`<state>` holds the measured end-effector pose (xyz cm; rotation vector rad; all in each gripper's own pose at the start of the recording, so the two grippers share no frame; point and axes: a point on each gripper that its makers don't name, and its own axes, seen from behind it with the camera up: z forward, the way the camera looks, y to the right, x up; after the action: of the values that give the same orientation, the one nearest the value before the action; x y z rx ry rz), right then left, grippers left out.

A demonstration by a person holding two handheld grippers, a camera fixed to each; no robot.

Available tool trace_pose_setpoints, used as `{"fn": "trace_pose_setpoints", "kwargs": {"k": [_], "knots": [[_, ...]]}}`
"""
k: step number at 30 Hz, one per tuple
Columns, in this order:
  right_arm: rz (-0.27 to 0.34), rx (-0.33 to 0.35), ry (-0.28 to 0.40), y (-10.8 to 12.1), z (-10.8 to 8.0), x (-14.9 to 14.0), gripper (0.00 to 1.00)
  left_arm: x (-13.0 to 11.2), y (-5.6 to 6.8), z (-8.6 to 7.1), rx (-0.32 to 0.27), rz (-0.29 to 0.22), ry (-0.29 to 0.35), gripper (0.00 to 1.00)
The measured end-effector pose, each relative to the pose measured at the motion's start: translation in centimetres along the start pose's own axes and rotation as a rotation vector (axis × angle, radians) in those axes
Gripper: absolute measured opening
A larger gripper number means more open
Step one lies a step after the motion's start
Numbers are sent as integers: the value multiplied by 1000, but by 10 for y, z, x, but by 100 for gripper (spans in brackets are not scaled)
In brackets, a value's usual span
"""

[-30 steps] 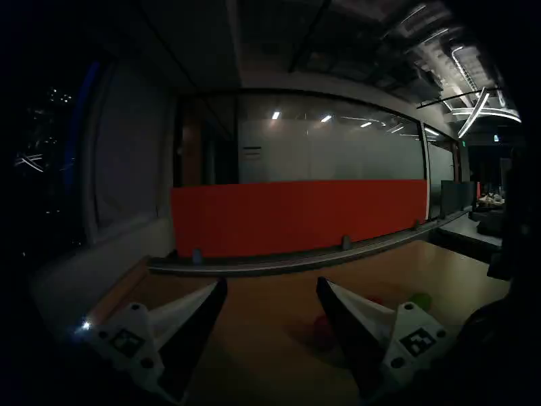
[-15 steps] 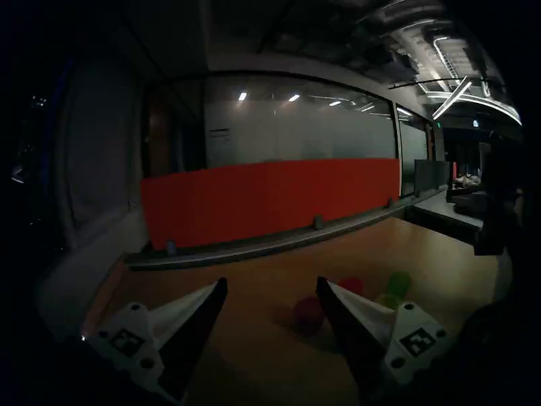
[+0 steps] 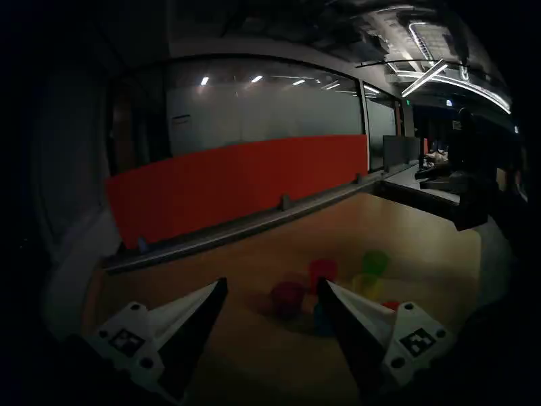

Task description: Pour water

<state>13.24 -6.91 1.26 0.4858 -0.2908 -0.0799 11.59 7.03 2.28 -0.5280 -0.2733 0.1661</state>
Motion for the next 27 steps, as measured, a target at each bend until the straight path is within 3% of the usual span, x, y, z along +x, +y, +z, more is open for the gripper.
{"fn": "trace_pose_setpoints", "kwargs": {"k": [15,27], "knots": [[-23,120,-137,-10,9,-27,99,-19,38,7,-177,14,-89,98],[-69,178,-222,-24,21,-58,99,-45,66,14,-271,39,-144,98]]}}
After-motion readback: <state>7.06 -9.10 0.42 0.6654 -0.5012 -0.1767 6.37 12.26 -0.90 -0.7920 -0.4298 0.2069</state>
